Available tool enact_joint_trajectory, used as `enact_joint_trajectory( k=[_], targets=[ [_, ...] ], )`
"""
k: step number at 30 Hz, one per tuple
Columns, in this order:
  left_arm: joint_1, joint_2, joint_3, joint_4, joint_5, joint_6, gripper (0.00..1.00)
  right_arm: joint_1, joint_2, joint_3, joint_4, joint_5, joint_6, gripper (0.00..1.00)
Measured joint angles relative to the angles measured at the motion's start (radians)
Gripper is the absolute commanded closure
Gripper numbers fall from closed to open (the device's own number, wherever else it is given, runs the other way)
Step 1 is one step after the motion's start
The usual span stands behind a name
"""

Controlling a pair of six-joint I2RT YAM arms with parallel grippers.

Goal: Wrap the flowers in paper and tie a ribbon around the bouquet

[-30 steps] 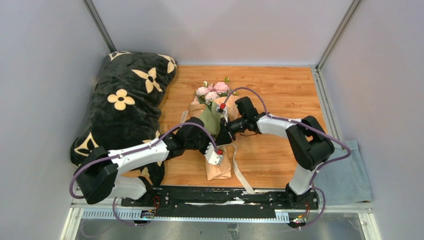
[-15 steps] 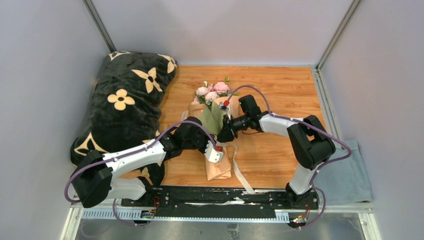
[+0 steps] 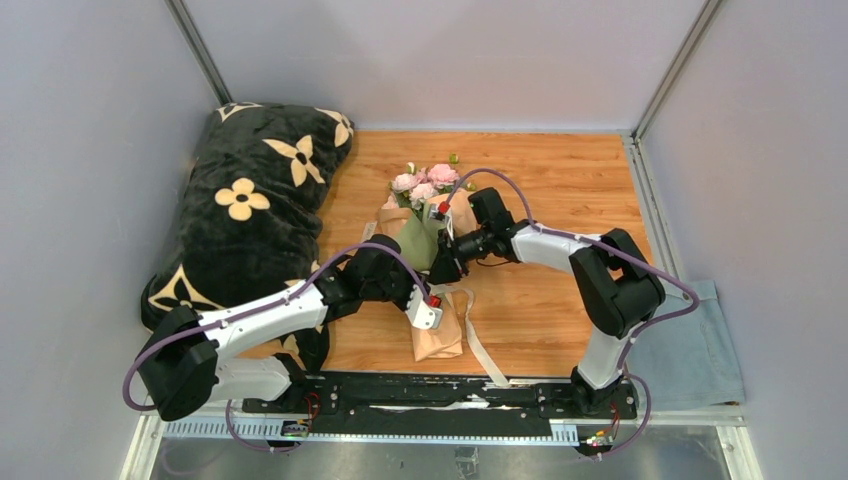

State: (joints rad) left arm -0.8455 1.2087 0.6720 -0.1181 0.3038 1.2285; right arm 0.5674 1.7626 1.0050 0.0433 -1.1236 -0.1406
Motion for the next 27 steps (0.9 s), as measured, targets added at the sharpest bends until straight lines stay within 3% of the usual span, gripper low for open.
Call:
enact_joint_trajectory(
  k=[14,27],
  targets=[
    [0.006,-0.007,-0.016,-0.042,0.033,0.018,1.0,-0.029,0.005,0.033,-0.104,0.076,-0.09,0.69],
    [0.018,-0.019,-0.016,-0.039,0.079,-0.004,1.0,0.013,0.011,0.046,-0.101,0.077,-0.112,0.77]
  ],
)
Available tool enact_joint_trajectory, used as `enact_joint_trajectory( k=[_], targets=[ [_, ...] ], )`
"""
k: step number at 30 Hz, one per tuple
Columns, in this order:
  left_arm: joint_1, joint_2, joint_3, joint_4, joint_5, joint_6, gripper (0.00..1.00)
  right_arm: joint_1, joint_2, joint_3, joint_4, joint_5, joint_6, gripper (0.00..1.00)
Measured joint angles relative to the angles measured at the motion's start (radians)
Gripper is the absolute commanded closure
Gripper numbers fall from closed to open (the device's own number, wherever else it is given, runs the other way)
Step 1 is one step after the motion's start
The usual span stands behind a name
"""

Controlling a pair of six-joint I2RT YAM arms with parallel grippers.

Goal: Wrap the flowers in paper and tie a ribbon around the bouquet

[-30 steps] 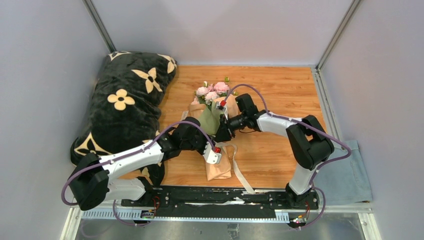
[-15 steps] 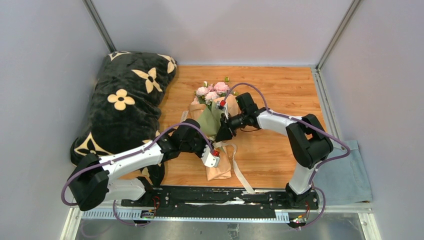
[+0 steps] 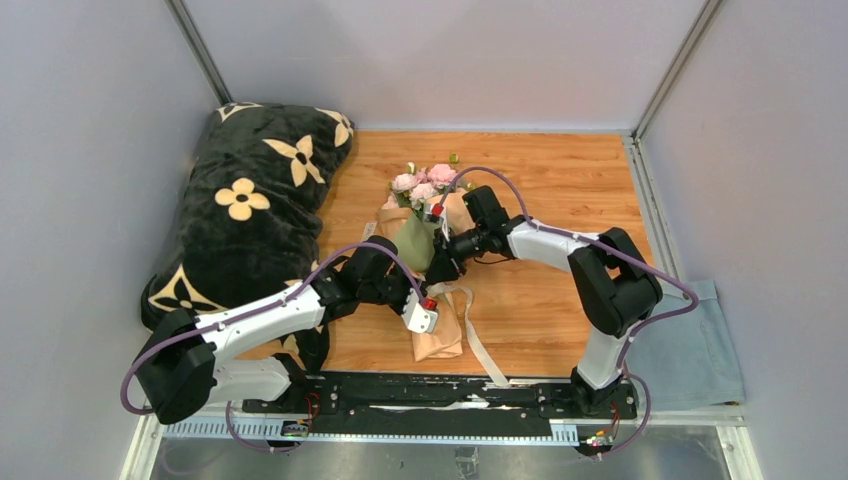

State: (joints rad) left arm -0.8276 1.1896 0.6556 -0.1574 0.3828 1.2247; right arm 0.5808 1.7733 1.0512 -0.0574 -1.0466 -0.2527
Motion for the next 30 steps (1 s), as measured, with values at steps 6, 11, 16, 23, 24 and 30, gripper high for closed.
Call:
enact_joint_trajectory(
  k=[6,11,16,23,24,30],
  targets=[
    [0.0,0.0,0.0,0.0,0.008,-0.023,1.0,0.014,0.011,0.024,-0.025,-0.024,-0.037,0.75],
    [0.0,0.0,0.0,-0.003,0.01,-0.021,1.0,0.015,0.016,0.025,-0.079,-0.027,-0.08,0.69],
    [0.0,0.0,0.0,-0.005,0.015,-0.005,1.0,0.027,0.032,0.031,-0.101,-0.029,-0.109,0.62],
    [0.001,0.0,0.0,-0.028,0.015,0.031,0.98,0.043,0.044,0.039,-0.133,-0.029,-0.154,0.57],
    [0.001,0.0,0.0,-0.032,0.015,0.039,0.98,0.044,0.047,0.041,-0.143,-0.029,-0.167,0.57],
    [0.001,0.0,-0.002,-0.063,0.015,0.067,0.99,0.053,0.049,0.055,-0.189,-0.007,-0.217,0.6]
  ],
)
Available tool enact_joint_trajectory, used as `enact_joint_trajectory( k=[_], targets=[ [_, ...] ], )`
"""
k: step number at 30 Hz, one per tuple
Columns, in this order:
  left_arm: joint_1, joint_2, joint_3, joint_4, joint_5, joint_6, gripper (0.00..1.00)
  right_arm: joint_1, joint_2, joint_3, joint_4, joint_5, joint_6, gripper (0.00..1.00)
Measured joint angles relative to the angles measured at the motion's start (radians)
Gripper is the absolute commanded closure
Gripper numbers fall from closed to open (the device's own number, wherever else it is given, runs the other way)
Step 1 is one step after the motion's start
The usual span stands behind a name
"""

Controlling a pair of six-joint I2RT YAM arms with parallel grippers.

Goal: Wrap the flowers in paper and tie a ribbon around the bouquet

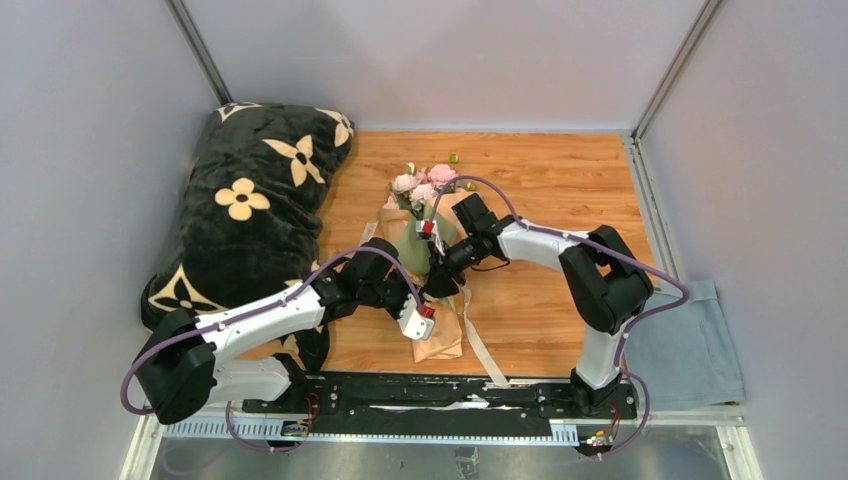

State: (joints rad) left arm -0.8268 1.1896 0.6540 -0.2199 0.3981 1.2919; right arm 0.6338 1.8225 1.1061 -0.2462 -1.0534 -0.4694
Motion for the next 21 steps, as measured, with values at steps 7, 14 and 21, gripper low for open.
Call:
enact_joint_trajectory(
  k=[7,14,21],
  targets=[
    [0.0,0.0,-0.002,0.0,-0.002,0.008,0.99,0.021,0.0,0.0,-0.027,0.061,-0.037,0.9],
    [0.0,-0.003,-0.011,-0.01,-0.018,0.007,0.83,0.025,0.0,0.013,-0.062,0.084,-0.047,0.9],
    [0.05,-0.045,-0.003,-0.089,-0.059,-0.082,0.39,0.025,-0.025,0.024,-0.081,0.118,-0.045,0.79]
  ],
)
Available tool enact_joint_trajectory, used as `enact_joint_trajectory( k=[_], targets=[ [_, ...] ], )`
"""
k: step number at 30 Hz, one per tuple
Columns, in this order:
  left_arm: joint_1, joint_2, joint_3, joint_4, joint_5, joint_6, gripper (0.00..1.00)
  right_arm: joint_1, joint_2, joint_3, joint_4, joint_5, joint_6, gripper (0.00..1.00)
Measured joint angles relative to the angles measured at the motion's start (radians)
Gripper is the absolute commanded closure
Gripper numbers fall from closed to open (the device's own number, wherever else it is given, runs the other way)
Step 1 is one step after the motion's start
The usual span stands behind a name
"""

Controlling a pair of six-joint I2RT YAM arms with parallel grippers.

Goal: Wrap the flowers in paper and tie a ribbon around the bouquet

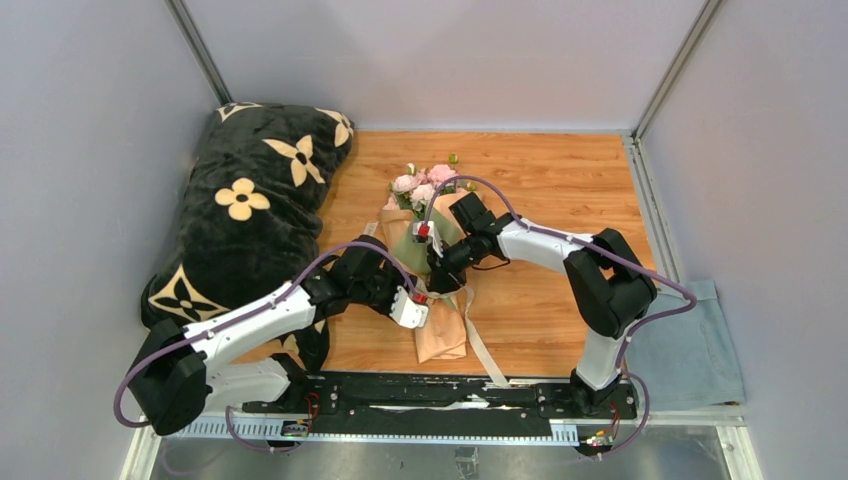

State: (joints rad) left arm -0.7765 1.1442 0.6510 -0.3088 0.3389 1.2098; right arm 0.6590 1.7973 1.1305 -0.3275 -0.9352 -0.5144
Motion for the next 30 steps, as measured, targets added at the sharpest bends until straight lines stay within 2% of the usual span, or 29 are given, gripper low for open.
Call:
enact_joint_trajectory(
  k=[5,8,11,15,23,27,30],
  targets=[
    [0.01,-0.05,-0.013,-0.031,-0.035,-0.108,0.3,0.0,-0.008,0.0,-0.004,0.026,0.007,0.78],
    [0.006,-0.063,-0.059,-0.011,-0.063,-0.149,0.3,0.0,-0.008,0.002,-0.007,0.032,0.014,0.83],
    [-0.016,-0.025,-0.081,-0.001,-0.112,-0.177,0.3,0.0,-0.008,0.007,-0.01,0.036,0.021,0.83],
    [-0.039,0.027,-0.084,0.027,-0.15,-0.199,0.3,0.0,-0.009,0.009,-0.011,0.048,0.029,0.76],
    [-0.093,0.04,-0.107,0.103,-0.176,-0.208,0.3,0.0,-0.013,0.009,-0.012,0.054,0.047,0.68],
    [-0.103,0.066,-0.124,0.142,-0.193,-0.215,0.39,-0.001,-0.015,0.009,-0.014,0.054,0.051,0.67],
    [-0.103,0.079,-0.135,0.175,-0.209,-0.222,0.51,-0.001,-0.018,0.009,-0.014,0.055,0.052,0.73]
  ],
)
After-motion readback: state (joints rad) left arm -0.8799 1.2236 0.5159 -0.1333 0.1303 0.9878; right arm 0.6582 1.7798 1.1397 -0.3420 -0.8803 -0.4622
